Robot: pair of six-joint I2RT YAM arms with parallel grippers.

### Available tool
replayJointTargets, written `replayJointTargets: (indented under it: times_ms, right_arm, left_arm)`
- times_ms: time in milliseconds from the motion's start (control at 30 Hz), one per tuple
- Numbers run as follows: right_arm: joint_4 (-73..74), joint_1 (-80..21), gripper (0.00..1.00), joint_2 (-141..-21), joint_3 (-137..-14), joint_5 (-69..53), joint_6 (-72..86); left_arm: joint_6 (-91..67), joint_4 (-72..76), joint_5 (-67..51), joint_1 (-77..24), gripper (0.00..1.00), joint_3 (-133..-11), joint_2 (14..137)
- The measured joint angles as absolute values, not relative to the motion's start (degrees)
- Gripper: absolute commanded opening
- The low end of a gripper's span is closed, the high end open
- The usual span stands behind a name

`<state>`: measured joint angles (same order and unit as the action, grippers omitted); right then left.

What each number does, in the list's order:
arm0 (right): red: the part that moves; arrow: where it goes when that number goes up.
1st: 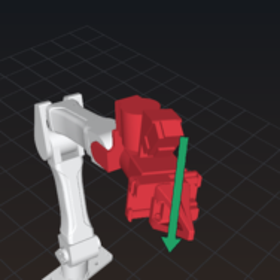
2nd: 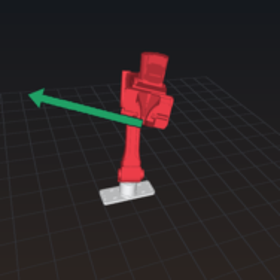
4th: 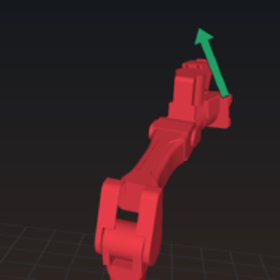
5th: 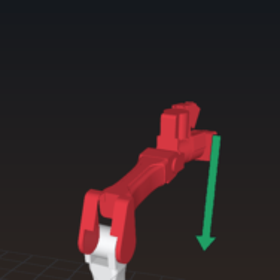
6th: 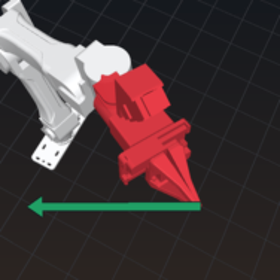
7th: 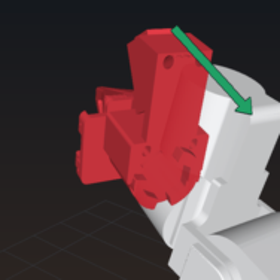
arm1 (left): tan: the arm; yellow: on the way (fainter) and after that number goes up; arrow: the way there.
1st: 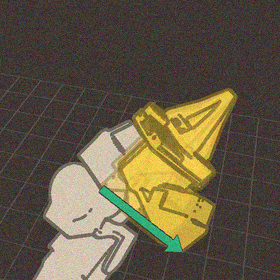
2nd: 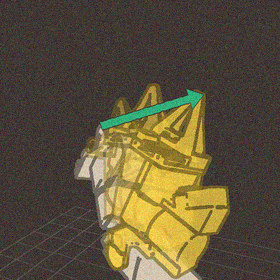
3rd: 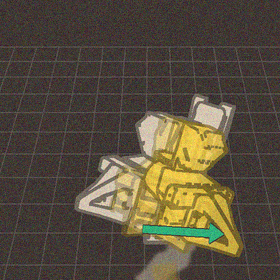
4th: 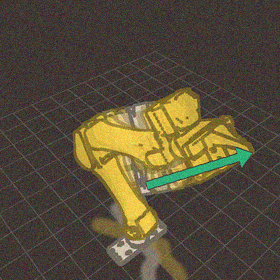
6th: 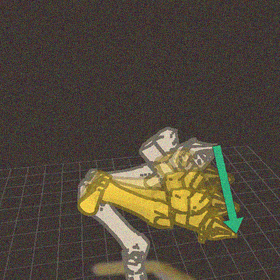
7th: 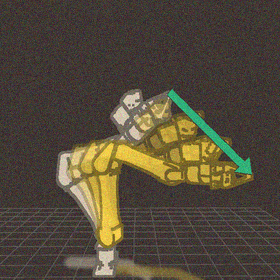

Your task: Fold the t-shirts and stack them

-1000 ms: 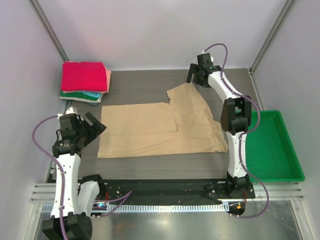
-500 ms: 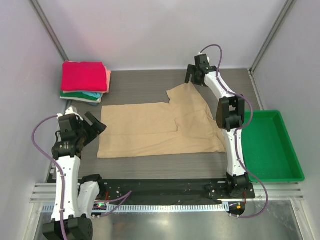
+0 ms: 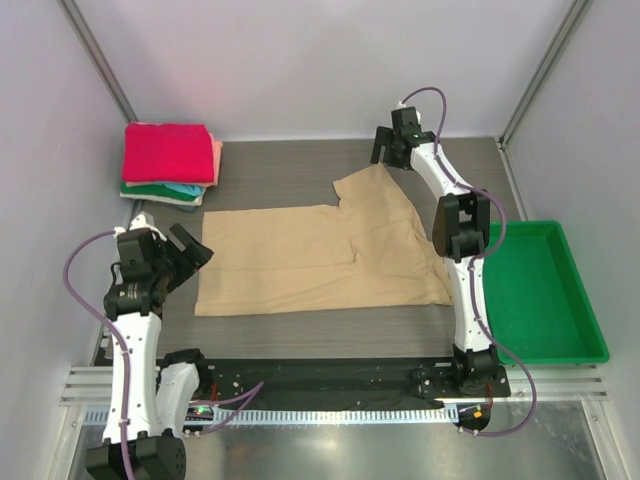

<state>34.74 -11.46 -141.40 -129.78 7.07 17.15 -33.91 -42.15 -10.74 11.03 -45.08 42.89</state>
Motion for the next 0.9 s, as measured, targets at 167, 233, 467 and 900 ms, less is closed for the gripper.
replayJointTargets:
  times_ms: [167,233,467,900]
  right_arm:
    - [33.04,-11.22,0.92,-144.55,-133.01,4.73,16.62]
    - [32.38,-11.14,0.91,-146.3,-134.06,4.32,16.6]
    - [29.15,-11.14,0.84,-151.7,-138.45,3.9,16.34]
    - [22.61,-11.51,0.19,-152.81,-136.42,4.36,15.55]
  left_arm:
    - [-33.89,-42.02,-10.74,11.03,0.8,-45.08,42.68]
    - [-33.89,-42.0,-10.74,11.03,0.8,-45.08,42.61]
    - [-33.85,-41.87,-10.74,11.05,0.8,-45.04,42.17]
    - [-33.87,-41.85,-10.61,11.07,0.8,-44.77,41.78]
